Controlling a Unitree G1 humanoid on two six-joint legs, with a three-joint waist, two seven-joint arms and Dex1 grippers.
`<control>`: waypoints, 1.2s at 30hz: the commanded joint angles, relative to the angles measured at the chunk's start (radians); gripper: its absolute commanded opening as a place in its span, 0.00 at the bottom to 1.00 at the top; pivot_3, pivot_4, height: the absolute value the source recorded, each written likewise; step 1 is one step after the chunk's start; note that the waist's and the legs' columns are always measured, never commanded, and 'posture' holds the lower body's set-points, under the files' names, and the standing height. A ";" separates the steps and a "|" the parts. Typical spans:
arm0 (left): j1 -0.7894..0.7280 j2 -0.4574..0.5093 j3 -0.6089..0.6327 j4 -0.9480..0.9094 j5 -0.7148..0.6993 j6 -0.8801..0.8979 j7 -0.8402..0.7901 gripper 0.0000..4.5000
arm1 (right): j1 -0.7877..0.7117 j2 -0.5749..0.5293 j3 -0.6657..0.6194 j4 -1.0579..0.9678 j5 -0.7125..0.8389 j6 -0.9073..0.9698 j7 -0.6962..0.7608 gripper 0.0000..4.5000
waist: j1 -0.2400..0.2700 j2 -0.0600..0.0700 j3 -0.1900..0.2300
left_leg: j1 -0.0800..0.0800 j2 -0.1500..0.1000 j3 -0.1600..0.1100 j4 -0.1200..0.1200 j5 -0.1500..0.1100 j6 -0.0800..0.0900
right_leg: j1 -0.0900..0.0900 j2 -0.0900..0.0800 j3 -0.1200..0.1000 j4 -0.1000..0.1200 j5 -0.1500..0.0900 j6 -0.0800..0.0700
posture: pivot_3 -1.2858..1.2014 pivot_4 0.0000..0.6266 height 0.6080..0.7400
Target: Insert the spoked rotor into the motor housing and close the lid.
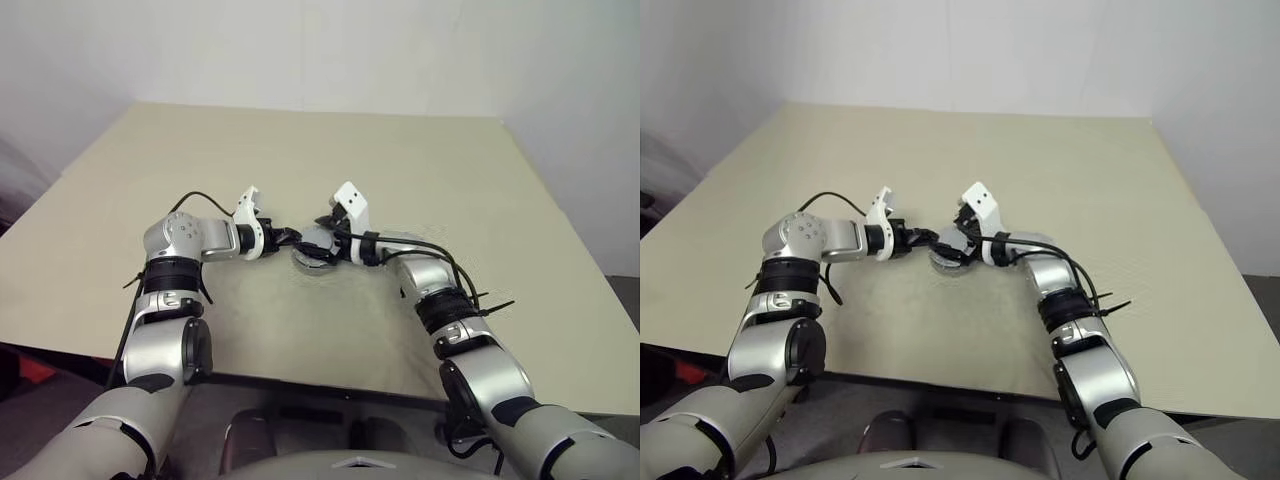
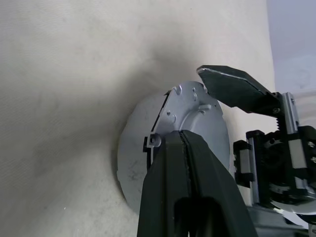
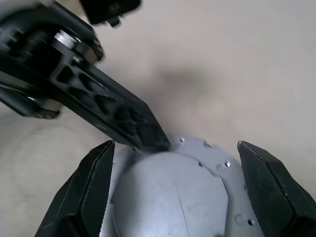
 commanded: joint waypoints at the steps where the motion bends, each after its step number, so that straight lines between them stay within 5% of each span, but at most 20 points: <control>1: 0.004 -0.005 -0.023 0.000 0.001 0.032 -0.017 0.00 | -0.004 -0.003 -0.017 -0.085 0.044 0.008 0.046 1.00 | 0.001 0.000 0.000 | 0.000 0.000 0.000 0.000 0.000 0.000 | 0.000 0.000 0.000 0.000 0.000 0.000 | 0.52 0.00 1.00; 14: -0.001 0.001 -0.043 -0.009 -0.001 0.057 -0.073 0.00 | -0.030 0.011 -0.055 -0.035 0.041 0.018 -0.016 1.00 | 0.003 -0.001 0.001 | -0.001 0.000 0.000 0.001 -0.001 0.001 | 0.000 -0.001 -0.001 -0.001 0.000 0.000 | 0.52 0.00 1.00; 31: -0.001 0.004 -0.054 -0.021 0.014 0.055 -0.096 0.00 | -0.206 0.043 -0.272 0.195 0.107 0.108 -0.282 1.00 | 0.005 -0.001 0.002 | -0.001 0.000 0.000 0.003 0.000 0.001 | 0.000 -0.001 -0.001 0.001 0.000 0.000 | 0.52 0.00 1.00; 36: 0.009 0.010 -0.075 -0.057 0.005 0.071 -0.118 0.00 | -0.231 0.032 -0.323 0.201 0.162 0.263 -0.304 1.00 | 0.005 -0.001 0.002 | -0.001 0.000 0.000 0.003 0.000 0.001 | 0.000 -0.001 -0.001 0.001 0.000 0.000 | 0.52 0.00 1.00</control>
